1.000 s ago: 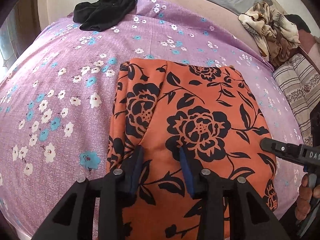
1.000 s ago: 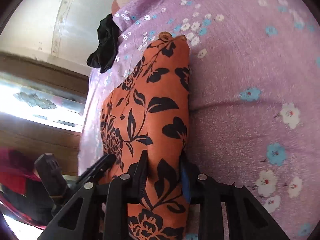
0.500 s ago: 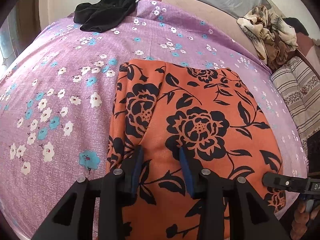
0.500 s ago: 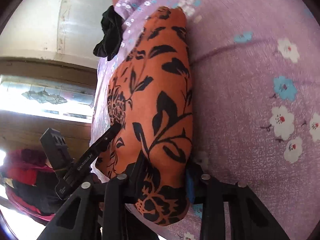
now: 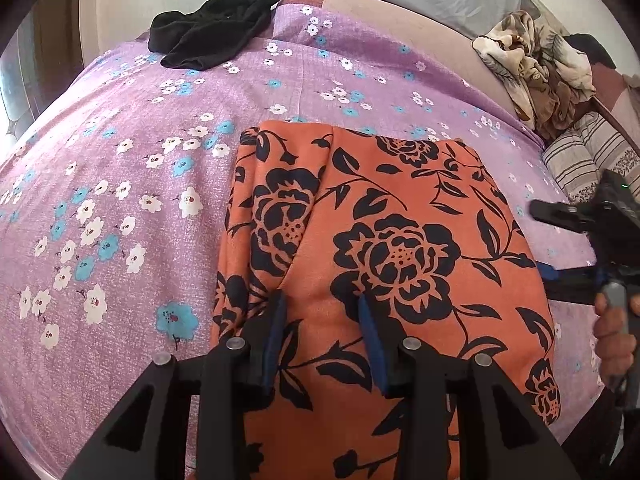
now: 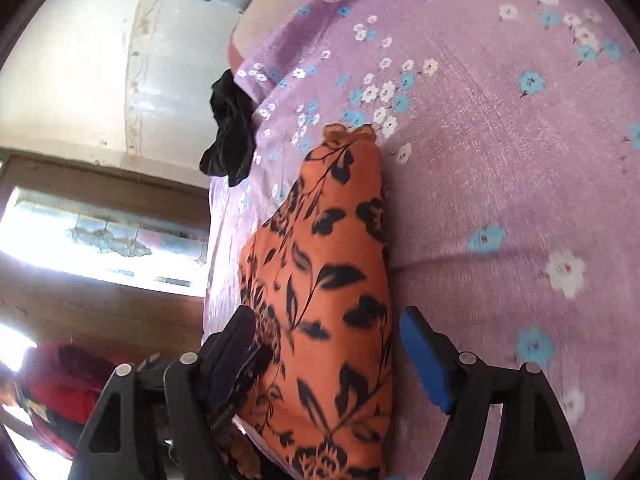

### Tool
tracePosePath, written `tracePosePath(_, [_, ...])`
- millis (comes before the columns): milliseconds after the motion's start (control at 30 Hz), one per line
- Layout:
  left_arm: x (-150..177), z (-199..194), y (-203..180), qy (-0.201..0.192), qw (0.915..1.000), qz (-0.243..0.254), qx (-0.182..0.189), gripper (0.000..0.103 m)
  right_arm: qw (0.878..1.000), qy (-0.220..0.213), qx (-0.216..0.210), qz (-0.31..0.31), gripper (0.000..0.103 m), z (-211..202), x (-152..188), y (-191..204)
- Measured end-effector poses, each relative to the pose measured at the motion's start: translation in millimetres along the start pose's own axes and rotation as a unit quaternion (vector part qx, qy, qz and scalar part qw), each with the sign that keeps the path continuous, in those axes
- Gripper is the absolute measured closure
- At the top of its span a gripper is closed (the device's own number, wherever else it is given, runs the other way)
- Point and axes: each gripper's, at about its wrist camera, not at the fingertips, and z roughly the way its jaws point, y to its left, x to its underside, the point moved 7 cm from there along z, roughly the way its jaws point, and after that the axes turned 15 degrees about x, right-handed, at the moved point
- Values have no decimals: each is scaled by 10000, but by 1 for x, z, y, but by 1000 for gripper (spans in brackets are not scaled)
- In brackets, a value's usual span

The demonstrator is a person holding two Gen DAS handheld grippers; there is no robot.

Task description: Fold small clothes

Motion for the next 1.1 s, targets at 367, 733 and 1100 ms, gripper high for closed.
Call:
tracePosePath(367, [-20,-33,2,-190,9958,-464,769,64,9952,-129,863,-432,39,32,-6,8])
tracePosePath(733, [-90,34,67,569,9865,-1214,944,87,9728,-720,775,-2058,38,-14,52,87])
tracePosePath(1100, [-101,-10,100,-141,9875,-1462,568,94,9683,-433,1019,-2241,36,19,71,73])
